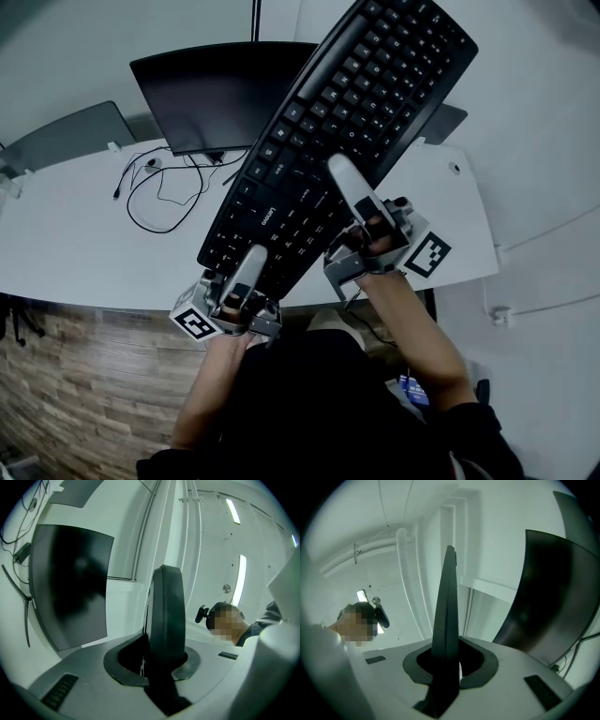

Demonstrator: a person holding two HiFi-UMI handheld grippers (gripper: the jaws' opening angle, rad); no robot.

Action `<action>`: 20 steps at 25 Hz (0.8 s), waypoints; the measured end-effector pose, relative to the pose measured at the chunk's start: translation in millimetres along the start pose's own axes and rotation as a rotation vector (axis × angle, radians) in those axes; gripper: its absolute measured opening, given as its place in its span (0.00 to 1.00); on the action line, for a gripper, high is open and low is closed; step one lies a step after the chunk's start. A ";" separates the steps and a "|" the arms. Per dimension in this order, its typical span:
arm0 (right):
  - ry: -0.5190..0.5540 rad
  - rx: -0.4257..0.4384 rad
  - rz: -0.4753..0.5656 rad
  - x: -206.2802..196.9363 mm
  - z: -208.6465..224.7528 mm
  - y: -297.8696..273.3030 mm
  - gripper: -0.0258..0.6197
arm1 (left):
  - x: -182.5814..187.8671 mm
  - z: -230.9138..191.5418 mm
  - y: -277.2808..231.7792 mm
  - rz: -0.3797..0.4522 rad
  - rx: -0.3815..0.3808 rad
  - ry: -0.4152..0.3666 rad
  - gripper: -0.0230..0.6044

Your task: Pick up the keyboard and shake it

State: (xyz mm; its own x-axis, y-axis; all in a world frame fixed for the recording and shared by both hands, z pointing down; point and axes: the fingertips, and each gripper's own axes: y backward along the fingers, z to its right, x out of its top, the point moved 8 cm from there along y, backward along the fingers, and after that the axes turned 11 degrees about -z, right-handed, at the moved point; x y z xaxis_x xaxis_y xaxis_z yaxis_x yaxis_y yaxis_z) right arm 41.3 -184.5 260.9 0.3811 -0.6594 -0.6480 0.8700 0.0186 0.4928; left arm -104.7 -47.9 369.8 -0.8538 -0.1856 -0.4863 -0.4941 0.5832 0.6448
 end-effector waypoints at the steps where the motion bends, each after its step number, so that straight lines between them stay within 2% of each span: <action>1: 0.001 -0.001 -0.001 -0.3 -0.2 0.2 0.16 | -0.6 -0.5 0.4 0.004 0.002 0.012 0.18; 6: -0.014 -0.021 0.016 -1.8 1.8 2.5 0.16 | -0.4 0.6 0.3 0.017 0.029 0.032 0.18; 10: -0.019 -0.012 0.025 -2.4 1.1 3.2 0.16 | -0.2 0.5 0.7 0.027 0.011 0.055 0.17; 20: -0.012 -0.013 0.018 -1.7 1.4 4.7 0.16 | 2.8 3.0 -2.0 0.023 0.032 0.058 0.17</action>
State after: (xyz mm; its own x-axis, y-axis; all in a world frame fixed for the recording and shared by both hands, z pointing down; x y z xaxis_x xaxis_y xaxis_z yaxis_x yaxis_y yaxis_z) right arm 44.3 -184.4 265.1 0.3931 -0.6675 -0.6324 0.8670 0.0400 0.4967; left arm -105.6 -47.1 365.4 -0.8735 -0.2167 -0.4359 -0.4693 0.6126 0.6360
